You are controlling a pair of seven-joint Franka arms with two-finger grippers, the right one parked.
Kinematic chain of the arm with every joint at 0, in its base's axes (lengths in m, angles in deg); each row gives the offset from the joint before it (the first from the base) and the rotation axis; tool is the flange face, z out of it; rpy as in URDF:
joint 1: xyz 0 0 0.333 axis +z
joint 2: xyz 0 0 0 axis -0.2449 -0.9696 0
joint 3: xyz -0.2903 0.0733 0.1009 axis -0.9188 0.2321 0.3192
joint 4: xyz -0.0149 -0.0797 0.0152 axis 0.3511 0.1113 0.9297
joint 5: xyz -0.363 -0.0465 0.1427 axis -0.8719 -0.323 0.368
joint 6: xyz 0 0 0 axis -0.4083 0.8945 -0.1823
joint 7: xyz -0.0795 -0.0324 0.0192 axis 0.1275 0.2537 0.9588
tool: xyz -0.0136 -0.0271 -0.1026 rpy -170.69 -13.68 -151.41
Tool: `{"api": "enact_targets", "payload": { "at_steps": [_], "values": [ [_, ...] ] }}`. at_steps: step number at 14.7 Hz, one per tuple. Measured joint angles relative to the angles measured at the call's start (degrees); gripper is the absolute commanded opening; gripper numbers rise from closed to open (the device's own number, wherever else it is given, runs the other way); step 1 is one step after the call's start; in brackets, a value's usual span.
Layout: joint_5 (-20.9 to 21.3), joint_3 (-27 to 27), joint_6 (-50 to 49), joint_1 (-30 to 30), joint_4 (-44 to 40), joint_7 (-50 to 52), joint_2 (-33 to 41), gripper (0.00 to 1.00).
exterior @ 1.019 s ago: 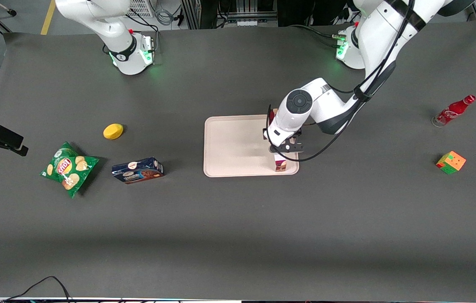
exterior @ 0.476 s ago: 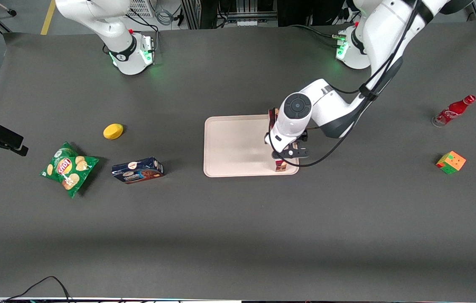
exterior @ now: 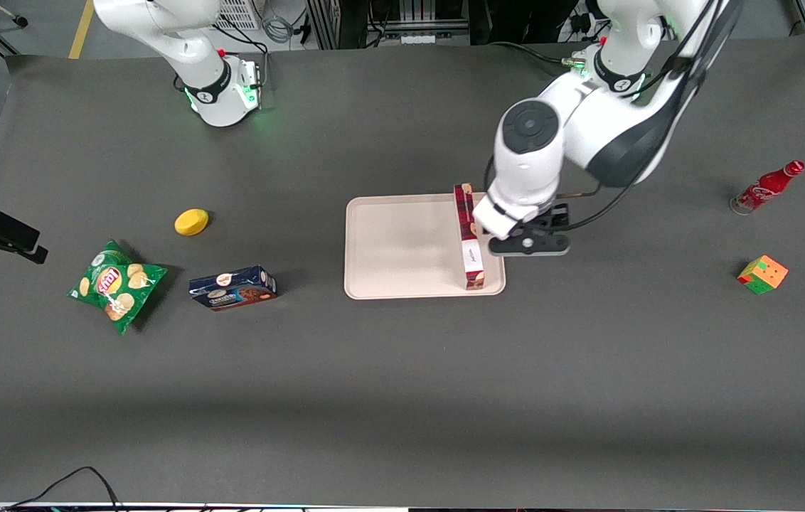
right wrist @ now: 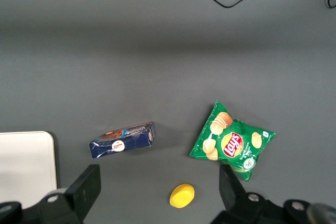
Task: Place red cookie box on tray
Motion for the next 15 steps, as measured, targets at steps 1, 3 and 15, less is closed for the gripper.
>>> {"api": "enact_targets", "payload": {
  "at_steps": [1,3,15],
  "values": [
    [-2.53,2.05,-1.11,0.38,-0.13,-4.93,2.42,1.0],
    [-6.39,7.93,-2.81,0.61,-0.41,-15.71,7.14,1.0],
    [-17.72,30.98,-7.62,-4.37,-2.69,-36.76,20.72,1.0]
  ]
}}
